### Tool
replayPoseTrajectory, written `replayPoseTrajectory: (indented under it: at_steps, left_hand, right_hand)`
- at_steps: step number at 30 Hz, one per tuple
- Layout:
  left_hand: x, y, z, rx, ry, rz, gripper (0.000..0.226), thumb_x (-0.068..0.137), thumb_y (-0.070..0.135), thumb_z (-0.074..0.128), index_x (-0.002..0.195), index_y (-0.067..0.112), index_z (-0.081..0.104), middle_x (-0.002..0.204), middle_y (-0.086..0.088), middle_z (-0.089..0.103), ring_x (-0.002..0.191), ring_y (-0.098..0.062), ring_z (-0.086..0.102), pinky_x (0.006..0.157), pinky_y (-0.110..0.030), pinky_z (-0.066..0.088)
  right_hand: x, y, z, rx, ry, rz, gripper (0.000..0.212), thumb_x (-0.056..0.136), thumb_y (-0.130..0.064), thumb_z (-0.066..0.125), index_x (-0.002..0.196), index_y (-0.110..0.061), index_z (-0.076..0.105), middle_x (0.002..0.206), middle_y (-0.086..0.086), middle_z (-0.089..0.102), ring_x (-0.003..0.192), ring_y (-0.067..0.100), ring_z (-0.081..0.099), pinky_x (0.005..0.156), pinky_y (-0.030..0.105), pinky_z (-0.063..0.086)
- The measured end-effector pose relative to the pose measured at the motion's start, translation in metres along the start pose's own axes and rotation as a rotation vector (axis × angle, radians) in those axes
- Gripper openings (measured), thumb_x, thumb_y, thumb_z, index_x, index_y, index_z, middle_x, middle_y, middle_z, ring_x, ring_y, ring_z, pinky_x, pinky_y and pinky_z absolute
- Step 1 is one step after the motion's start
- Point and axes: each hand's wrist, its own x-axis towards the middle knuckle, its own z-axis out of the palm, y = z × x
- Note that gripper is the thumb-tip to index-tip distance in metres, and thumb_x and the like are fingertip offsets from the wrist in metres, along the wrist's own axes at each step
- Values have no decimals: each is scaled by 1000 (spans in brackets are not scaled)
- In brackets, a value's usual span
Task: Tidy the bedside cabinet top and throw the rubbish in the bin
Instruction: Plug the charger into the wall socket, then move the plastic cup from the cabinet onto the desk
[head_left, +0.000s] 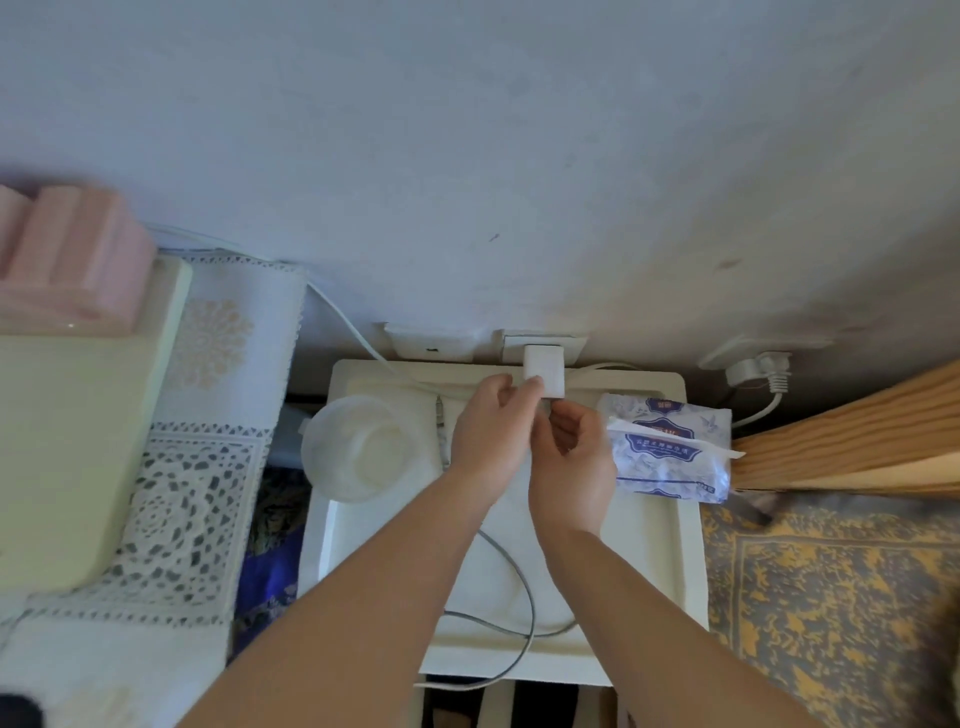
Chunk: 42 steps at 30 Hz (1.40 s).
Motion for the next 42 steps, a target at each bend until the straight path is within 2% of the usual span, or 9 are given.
replayPoseTrajectory:
  at_steps: [3, 9, 15, 22, 27, 31, 35, 39, 42]
  left_hand:
    - [-27, -13, -6, 266, 89, 215, 51, 88, 45, 49, 134, 24, 44, 134, 9, 52, 123, -10, 48, 102, -33, 39]
    - [-79, -41, -22, 473, 260, 543, 49, 92, 45, 34, 135, 23, 43, 137, 8, 51, 124, -7, 44, 94, -17, 33]
    - [-115, -88, -46, 452, 383, 392, 51, 91, 48, 29, 133, 25, 47, 133, 9, 54, 122, -8, 49, 93, -20, 39]
    - [-100, -113, -79, 251, 552, 18, 62, 86, 30, 58, 142, 20, 32, 148, 1, 37, 133, -20, 39, 96, -38, 40]
    - [-73, -99, -96, 130, 539, 109, 86, 76, 28, 69, 147, 25, 19, 150, -2, 33, 136, -22, 33, 104, -39, 39]
    - [-65, -88, -91, 45, 499, 213, 91, 73, 23, 73, 145, 32, 18, 146, 4, 37, 133, -15, 35, 106, -38, 38]
    - [-64, -87, -88, -11, 469, 230, 91, 71, 27, 80, 141, 32, 23, 142, 6, 42, 129, -13, 41, 86, -6, 38]
    - [-71, -77, -86, -65, 431, 232, 84, 69, 29, 81, 136, 32, 32, 122, 17, 45, 111, -5, 46, 80, -14, 37]
    - [-82, -66, -81, -19, 395, 252, 83, 67, 34, 82, 134, 35, 33, 115, 22, 45, 106, -3, 46, 80, -19, 40]
  right_hand:
    - [-14, 0, -9, -110, -63, -70, 35, 88, -15, 57, 122, -23, 51, 120, -3, 60, 112, 12, 55, 93, 34, 48]
    - [-39, -5, -32, -322, -243, -413, 51, 88, -6, 52, 136, -21, 40, 139, -3, 43, 127, 17, 42, 101, 32, 39]
    - [-41, -12, -19, -554, -468, -623, 51, 90, -19, 57, 138, -21, 40, 142, -4, 44, 132, 12, 36, 109, 36, 34]
    - [-32, 3, 21, -770, -749, -578, 88, 78, -41, 69, 146, -22, 17, 152, -3, 28, 139, 13, 24, 115, 32, 21]
    - [-30, 22, 43, -745, -718, -545, 98, 65, -54, 70, 144, -25, 19, 136, 1, 47, 125, 20, 44, 104, 47, 38]
    - [-32, 25, 50, -739, -698, -597, 95, 66, -47, 71, 144, -22, 21, 141, -2, 44, 133, 18, 35, 111, 46, 26]
    - [-34, 22, 48, -697, -638, -592, 77, 76, -44, 68, 140, -26, 28, 134, -6, 49, 129, 15, 38, 110, 41, 24]
    - [-33, 13, 33, -637, -656, -592, 65, 77, -32, 65, 135, -27, 36, 112, -10, 56, 111, 15, 50, 100, 40, 36]
    - [-34, 7, 8, -471, -708, -434, 62, 85, -12, 53, 139, -34, 31, 126, -16, 50, 116, 8, 47, 94, 29, 39]
